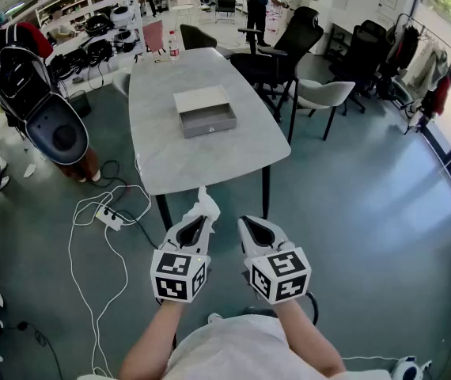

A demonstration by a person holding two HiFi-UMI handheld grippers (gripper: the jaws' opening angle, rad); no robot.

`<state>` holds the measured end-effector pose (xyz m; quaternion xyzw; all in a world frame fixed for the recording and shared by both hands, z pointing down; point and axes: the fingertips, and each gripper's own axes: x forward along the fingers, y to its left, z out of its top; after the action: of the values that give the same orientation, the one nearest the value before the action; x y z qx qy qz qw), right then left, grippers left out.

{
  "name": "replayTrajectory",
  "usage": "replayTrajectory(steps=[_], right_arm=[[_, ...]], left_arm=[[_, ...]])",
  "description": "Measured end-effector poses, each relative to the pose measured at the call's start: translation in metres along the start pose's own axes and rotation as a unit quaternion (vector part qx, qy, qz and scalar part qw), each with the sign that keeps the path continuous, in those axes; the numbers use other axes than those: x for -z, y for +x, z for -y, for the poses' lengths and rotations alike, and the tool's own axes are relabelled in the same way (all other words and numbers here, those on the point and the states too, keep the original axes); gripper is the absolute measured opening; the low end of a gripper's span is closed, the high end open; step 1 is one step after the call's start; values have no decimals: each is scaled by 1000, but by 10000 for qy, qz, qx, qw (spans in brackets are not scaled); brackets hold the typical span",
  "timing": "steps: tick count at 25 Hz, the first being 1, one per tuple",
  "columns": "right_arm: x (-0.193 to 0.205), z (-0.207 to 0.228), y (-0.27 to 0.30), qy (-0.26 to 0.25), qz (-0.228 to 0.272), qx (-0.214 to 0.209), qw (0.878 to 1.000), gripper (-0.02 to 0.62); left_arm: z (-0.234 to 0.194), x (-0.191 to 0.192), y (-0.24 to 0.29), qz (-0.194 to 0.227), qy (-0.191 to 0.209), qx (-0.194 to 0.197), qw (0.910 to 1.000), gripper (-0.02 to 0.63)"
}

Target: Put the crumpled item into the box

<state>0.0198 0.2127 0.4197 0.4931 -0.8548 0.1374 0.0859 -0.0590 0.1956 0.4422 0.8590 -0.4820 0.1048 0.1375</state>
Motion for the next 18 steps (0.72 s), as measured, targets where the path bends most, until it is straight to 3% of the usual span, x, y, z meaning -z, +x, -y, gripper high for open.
replayTrajectory(steps=[18], right_arm=[[6, 7, 45, 187, -151, -107, 9997, 5]], left_arm=[[-30, 5, 30, -184, -80, 35, 9998, 18]])
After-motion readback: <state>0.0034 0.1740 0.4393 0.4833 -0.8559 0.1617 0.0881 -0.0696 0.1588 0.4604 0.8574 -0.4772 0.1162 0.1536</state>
